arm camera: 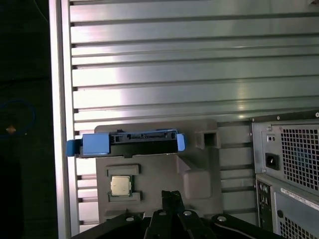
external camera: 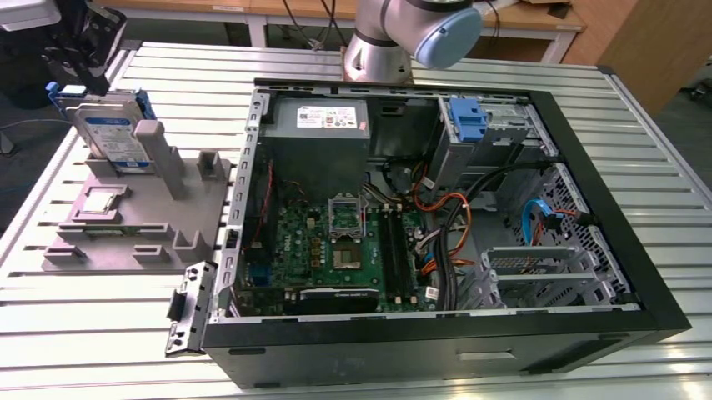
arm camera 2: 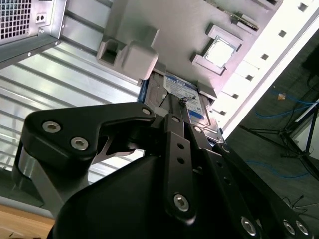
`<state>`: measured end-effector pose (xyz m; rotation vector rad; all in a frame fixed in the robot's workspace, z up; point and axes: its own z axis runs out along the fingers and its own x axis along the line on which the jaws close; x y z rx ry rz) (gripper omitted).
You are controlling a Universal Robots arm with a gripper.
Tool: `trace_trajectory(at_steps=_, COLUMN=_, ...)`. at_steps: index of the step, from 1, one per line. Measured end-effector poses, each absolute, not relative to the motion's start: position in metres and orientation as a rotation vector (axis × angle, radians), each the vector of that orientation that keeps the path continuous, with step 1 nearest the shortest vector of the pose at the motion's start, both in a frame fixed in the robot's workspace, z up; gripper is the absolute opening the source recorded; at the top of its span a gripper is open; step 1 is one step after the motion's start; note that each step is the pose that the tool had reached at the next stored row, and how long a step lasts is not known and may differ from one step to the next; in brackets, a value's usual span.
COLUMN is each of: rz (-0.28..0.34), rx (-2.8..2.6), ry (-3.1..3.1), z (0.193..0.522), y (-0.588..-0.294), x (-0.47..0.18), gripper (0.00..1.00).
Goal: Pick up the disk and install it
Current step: 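Reach for the disk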
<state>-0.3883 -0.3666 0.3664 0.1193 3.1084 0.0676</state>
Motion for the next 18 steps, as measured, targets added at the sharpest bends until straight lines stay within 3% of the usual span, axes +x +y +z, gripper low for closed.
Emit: trace_trajectory(at_steps=18, rz=0.069, rx=0.12, ry=3.108, z=0.356, y=-0.342, x=-0.419, gripper=0.11)
